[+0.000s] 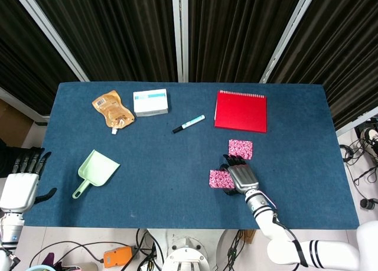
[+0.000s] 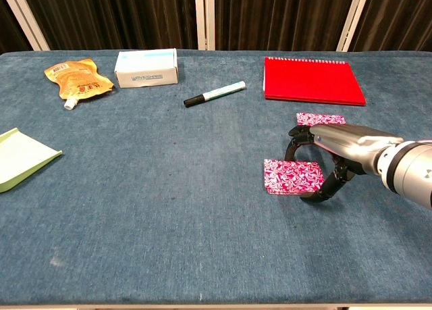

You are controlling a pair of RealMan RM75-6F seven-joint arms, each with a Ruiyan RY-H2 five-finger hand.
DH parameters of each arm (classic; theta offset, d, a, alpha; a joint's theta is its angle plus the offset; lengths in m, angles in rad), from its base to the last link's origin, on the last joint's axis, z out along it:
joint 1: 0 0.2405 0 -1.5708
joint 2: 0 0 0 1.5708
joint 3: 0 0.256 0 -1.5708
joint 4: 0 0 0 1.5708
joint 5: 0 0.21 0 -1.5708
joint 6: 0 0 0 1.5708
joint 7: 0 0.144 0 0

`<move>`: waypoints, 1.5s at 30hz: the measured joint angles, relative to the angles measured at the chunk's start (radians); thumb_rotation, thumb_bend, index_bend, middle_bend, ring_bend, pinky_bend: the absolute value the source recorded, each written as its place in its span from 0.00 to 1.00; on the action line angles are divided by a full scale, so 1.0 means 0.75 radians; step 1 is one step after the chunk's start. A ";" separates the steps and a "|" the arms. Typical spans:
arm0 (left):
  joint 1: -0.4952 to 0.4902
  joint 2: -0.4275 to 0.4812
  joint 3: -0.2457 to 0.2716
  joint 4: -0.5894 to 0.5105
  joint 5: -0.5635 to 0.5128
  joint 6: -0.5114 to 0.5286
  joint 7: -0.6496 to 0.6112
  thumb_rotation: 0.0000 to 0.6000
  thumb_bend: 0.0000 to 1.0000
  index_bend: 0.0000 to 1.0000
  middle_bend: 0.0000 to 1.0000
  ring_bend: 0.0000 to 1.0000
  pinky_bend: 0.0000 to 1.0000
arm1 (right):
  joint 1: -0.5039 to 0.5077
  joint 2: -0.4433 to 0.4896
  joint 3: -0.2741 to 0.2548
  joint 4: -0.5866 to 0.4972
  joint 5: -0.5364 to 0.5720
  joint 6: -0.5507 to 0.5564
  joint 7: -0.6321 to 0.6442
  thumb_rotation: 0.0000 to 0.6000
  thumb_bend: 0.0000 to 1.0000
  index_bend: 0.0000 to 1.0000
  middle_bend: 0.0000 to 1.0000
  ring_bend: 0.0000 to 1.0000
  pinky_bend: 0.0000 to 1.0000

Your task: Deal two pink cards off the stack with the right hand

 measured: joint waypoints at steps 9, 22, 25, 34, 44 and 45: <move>-0.001 0.000 0.000 0.003 -0.001 -0.002 -0.001 1.00 0.12 0.07 0.00 0.00 0.00 | 0.004 -0.001 -0.002 -0.004 -0.007 0.013 0.007 1.00 0.41 0.42 0.11 0.00 0.00; -0.001 0.001 0.000 -0.002 0.001 -0.001 0.003 1.00 0.12 0.07 0.00 0.00 0.00 | 0.008 0.006 -0.003 -0.011 -0.017 0.020 0.023 1.00 0.44 0.47 0.11 0.00 0.00; -0.002 0.002 0.000 -0.004 0.001 -0.002 0.006 1.00 0.12 0.07 0.00 0.00 0.00 | 0.005 0.005 0.000 -0.008 -0.027 0.022 0.041 1.00 0.46 0.50 0.11 0.00 0.00; -0.005 0.012 -0.003 -0.020 0.012 0.009 0.011 1.00 0.12 0.07 0.00 0.00 0.00 | -0.056 0.127 -0.010 -0.088 -0.166 0.083 0.150 1.00 0.48 0.52 0.11 0.00 0.00; -0.021 0.008 -0.006 -0.050 0.032 0.007 0.036 1.00 0.12 0.07 0.00 0.00 0.00 | -0.228 0.444 -0.089 -0.100 -0.293 0.162 0.393 1.00 0.48 0.51 0.11 0.00 0.00; -0.022 0.007 -0.007 -0.054 0.033 0.006 0.040 1.00 0.12 0.07 0.00 0.00 0.00 | -0.239 0.455 -0.096 -0.081 -0.294 0.155 0.419 1.00 0.48 0.51 0.10 0.00 0.00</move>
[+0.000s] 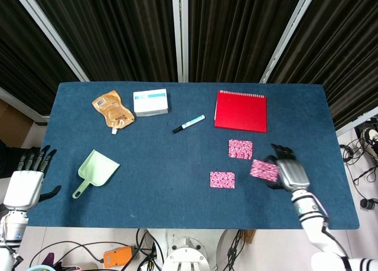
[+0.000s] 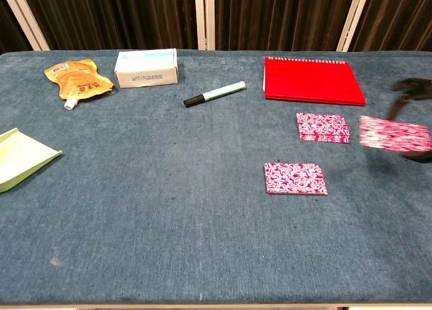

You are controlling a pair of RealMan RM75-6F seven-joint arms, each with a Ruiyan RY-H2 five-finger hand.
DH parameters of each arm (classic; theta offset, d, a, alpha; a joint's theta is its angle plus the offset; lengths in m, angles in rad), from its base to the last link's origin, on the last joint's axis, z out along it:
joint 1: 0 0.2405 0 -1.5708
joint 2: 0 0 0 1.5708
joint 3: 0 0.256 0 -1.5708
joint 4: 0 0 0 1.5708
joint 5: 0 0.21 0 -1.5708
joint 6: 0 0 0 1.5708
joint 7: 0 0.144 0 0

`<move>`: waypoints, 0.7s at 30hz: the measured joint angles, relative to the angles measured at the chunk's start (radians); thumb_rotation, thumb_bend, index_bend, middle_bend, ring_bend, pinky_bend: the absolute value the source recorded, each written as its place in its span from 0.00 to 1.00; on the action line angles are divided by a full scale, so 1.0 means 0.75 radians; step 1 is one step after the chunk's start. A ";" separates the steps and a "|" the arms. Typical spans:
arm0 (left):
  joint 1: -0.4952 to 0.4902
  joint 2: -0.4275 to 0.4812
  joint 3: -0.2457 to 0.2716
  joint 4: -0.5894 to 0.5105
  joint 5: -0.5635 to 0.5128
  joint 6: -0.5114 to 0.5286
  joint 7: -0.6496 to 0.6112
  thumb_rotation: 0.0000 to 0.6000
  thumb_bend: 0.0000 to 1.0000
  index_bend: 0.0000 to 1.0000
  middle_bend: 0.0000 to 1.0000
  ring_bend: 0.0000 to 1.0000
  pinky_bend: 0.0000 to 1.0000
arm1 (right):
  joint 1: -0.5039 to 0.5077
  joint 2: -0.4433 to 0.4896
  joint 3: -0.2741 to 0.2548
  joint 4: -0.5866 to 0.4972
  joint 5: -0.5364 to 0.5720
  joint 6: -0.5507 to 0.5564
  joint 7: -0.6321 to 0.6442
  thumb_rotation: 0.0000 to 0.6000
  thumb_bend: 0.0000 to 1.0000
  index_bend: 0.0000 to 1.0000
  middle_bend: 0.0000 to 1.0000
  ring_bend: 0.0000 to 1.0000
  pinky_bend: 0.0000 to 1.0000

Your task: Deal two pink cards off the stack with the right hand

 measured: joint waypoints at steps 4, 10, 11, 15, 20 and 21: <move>-0.005 -0.003 -0.001 -0.022 0.005 -0.001 0.021 1.00 0.12 0.07 0.00 0.00 0.00 | -0.031 0.011 -0.026 0.106 -0.004 -0.068 0.084 1.00 0.48 0.50 0.11 0.00 0.00; -0.008 0.000 -0.001 -0.046 0.007 0.000 0.046 1.00 0.12 0.07 0.00 0.00 0.00 | -0.045 -0.057 -0.041 0.222 -0.044 -0.139 0.114 1.00 0.48 0.45 0.10 0.00 0.00; -0.008 0.002 -0.001 -0.049 0.006 0.002 0.048 1.00 0.12 0.07 0.00 0.00 0.00 | -0.046 -0.066 -0.042 0.231 -0.052 -0.143 0.113 1.00 0.48 0.41 0.10 0.00 0.00; -0.004 0.005 0.000 -0.054 0.003 0.007 0.052 1.00 0.12 0.07 0.00 0.00 0.00 | -0.048 -0.076 -0.047 0.240 -0.070 -0.160 0.092 1.00 0.48 0.29 0.10 0.00 0.00; -0.002 0.004 0.001 -0.055 -0.003 0.005 0.053 1.00 0.12 0.07 0.00 0.00 0.00 | -0.055 -0.058 -0.052 0.219 -0.077 -0.171 0.068 1.00 0.48 0.18 0.10 0.00 0.00; -0.002 0.004 0.000 -0.054 -0.004 0.006 0.053 1.00 0.12 0.07 0.00 0.00 0.00 | -0.058 -0.051 -0.052 0.211 -0.080 -0.168 0.067 1.00 0.48 0.17 0.10 0.00 0.00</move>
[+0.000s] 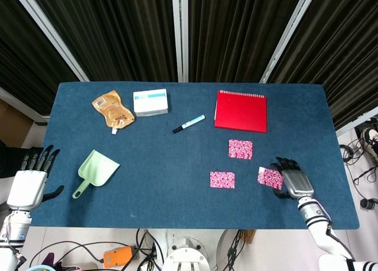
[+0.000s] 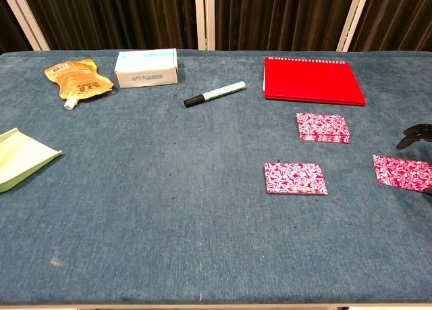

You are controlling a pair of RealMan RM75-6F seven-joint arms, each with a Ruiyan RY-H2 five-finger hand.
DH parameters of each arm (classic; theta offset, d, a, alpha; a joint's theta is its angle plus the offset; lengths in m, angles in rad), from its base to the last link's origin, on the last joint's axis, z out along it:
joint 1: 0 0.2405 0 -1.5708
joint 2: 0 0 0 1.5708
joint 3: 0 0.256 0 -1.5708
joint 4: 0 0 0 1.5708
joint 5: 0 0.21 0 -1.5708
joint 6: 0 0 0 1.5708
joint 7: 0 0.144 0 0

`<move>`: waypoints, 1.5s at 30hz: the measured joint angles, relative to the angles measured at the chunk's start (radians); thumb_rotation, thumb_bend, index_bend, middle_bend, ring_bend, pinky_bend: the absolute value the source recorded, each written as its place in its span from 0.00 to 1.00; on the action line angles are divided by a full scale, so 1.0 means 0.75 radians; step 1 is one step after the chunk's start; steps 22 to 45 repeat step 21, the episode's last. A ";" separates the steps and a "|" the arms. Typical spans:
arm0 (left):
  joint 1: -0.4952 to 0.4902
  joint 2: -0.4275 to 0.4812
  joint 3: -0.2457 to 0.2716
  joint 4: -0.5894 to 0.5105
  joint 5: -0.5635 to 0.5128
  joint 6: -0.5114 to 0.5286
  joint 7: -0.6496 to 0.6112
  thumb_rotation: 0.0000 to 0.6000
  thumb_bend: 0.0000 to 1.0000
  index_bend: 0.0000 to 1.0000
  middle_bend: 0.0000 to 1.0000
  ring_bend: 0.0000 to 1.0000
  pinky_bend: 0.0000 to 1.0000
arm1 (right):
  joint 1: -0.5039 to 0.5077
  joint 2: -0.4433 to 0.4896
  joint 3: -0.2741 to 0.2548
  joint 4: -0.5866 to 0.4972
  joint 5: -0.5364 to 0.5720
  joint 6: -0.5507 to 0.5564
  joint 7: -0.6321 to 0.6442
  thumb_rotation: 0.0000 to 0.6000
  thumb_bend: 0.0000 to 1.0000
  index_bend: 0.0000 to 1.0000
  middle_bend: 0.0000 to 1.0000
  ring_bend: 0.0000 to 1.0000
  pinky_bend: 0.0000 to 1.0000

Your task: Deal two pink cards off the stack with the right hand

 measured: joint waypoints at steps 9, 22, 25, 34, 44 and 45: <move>0.014 0.013 -0.029 -0.003 -0.054 0.017 -0.068 1.00 0.12 0.07 0.00 0.00 0.00 | -0.062 0.160 0.052 -0.115 -0.154 0.195 0.119 1.00 0.47 0.11 0.10 0.00 0.02; 0.053 -0.005 -0.019 -0.003 -0.079 0.039 -0.123 1.00 0.12 0.07 0.00 0.00 0.00 | -0.333 0.372 0.035 -0.128 -0.526 0.694 0.359 1.00 0.40 0.00 0.08 0.00 0.00; 0.053 -0.005 -0.019 -0.003 -0.079 0.039 -0.123 1.00 0.12 0.07 0.00 0.00 0.00 | -0.333 0.372 0.035 -0.128 -0.526 0.694 0.359 1.00 0.40 0.00 0.08 0.00 0.00; 0.053 -0.005 -0.019 -0.003 -0.079 0.039 -0.123 1.00 0.12 0.07 0.00 0.00 0.00 | -0.333 0.372 0.035 -0.128 -0.526 0.694 0.359 1.00 0.40 0.00 0.08 0.00 0.00; 0.053 -0.005 -0.019 -0.003 -0.079 0.039 -0.123 1.00 0.12 0.07 0.00 0.00 0.00 | -0.333 0.372 0.035 -0.128 -0.526 0.694 0.359 1.00 0.40 0.00 0.08 0.00 0.00; 0.053 -0.005 -0.019 -0.003 -0.079 0.039 -0.123 1.00 0.12 0.07 0.00 0.00 0.00 | -0.333 0.372 0.035 -0.128 -0.526 0.694 0.359 1.00 0.40 0.00 0.08 0.00 0.00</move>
